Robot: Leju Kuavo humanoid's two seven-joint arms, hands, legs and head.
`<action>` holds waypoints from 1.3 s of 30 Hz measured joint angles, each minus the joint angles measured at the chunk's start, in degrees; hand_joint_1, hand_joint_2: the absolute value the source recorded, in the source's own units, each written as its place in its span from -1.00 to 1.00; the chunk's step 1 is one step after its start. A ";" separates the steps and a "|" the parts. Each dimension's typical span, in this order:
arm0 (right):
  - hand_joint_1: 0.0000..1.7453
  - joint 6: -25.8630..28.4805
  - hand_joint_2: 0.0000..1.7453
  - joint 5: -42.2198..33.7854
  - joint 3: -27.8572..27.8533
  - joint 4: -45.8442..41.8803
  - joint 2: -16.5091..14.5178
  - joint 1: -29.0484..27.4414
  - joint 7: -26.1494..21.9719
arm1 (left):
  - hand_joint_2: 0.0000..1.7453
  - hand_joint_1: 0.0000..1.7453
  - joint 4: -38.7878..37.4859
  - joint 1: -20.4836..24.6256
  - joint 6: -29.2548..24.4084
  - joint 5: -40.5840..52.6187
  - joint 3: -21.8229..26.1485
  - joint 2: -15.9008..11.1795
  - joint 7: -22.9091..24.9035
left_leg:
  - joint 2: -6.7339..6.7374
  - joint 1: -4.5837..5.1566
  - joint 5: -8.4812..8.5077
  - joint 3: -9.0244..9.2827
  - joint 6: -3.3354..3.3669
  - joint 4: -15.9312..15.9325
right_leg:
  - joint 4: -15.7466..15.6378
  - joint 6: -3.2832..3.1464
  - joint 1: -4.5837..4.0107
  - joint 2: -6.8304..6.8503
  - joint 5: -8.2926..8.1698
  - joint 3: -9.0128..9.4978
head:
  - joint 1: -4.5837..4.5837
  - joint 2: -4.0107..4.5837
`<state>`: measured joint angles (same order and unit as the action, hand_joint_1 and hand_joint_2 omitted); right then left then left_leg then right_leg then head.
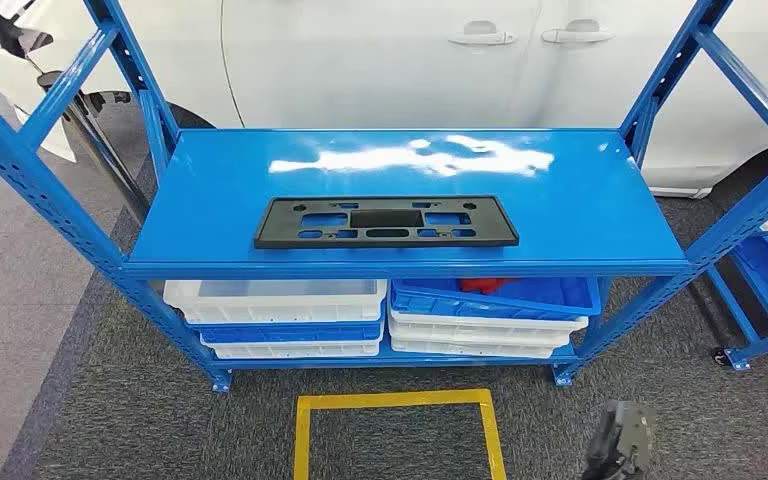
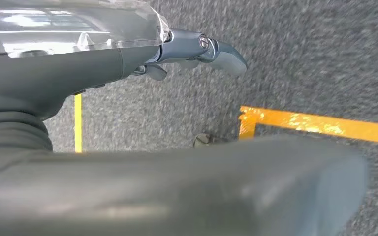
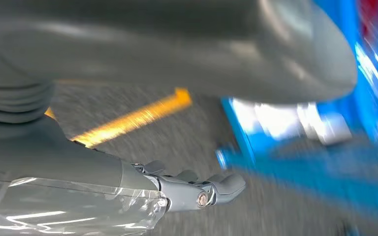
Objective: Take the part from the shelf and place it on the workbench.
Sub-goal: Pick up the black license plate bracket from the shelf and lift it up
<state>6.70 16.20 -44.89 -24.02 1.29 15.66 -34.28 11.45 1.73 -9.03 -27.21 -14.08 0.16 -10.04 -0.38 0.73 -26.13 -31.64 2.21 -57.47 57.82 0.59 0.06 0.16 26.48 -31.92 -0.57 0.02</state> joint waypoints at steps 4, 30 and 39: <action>-1.00 2.51 -1.00 -4.38 -2.80 0.21 2.65 1.23 -1.39 | -1.00 -1.00 -0.02 0.41 -0.28 -0.67 -0.14 -0.04 -0.15 | 0.09 0.09 0.00 -0.30 -0.69 -0.04 | -0.54 -0.27 -0.10 0.00 -0.17 -0.10 | 0.00 0.00; -1.00 -2.90 1.00 -22.52 -4.91 -26.31 2.45 5.70 -5.82 | -1.00 -1.00 -0.39 1.69 -1.41 -2.50 -0.46 -0.67 -1.69 | -0.17 -0.69 0.17 -0.57 -0.10 -0.30 | 5.33 2.05 1.20 0.02 0.92 -3.06 | 0.00 0.00; -1.00 -8.55 1.00 -23.18 8.91 -41.23 -0.36 5.94 -5.69 | -1.00 -1.00 -0.39 1.79 -1.11 -2.10 -0.52 -0.86 -1.67 | -0.07 -0.87 -5.19 -5.10 -2.66 -9.76 | -0.43 -0.84 0.98 0.17 -0.79 -0.87 | -0.01 0.00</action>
<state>-1.85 -6.98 -35.98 -65.25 0.93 21.59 -39.97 11.06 3.52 -10.14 -29.31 -14.59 -0.70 -11.72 -0.45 -0.14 -31.31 -36.74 -0.45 -67.23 57.39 -0.25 1.04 0.32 25.69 -32.79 -0.57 0.02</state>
